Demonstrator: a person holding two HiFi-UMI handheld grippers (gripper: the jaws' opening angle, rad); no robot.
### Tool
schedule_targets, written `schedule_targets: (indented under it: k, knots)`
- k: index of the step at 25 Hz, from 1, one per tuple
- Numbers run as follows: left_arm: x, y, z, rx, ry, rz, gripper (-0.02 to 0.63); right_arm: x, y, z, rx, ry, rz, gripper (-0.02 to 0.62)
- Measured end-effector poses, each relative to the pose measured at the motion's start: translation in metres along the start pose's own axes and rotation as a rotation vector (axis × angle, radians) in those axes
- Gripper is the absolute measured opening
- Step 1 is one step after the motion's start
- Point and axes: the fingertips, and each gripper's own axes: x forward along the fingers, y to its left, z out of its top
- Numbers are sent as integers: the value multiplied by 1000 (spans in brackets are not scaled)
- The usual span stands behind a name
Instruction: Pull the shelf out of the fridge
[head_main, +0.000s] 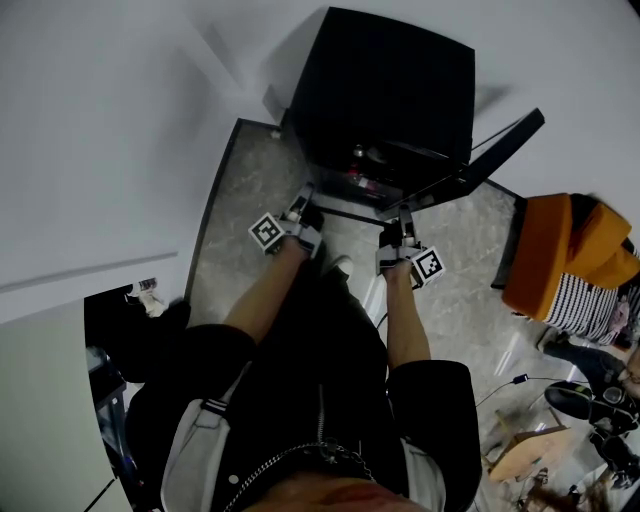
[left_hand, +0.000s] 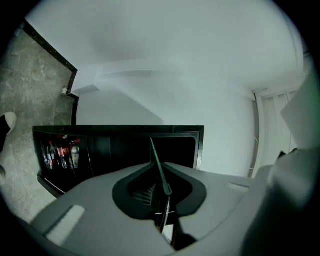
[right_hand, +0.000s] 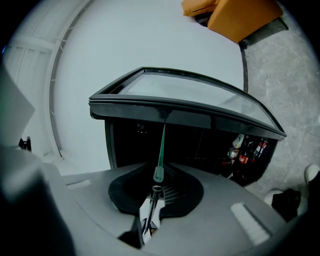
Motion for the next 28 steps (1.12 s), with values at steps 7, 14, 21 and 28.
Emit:
schedule_targets:
  k: [7, 14, 21, 28]
  knots:
    - [-6, -7, 0, -7, 3, -17, 26, -7, 5, -5, -21, -7, -1, 28]
    - [-14, -14, 2, -9, 30, -30, 29, -20, 14, -13, -38, -43, -1, 31]
    - [-31, -22, 0, -13, 60, -46, 29, -42, 21, -26, -49, -72, -1, 31]
    - [-54, -29, -5, -23, 72, -53, 29, -64, 30, -40, -49, -85, 14, 31]
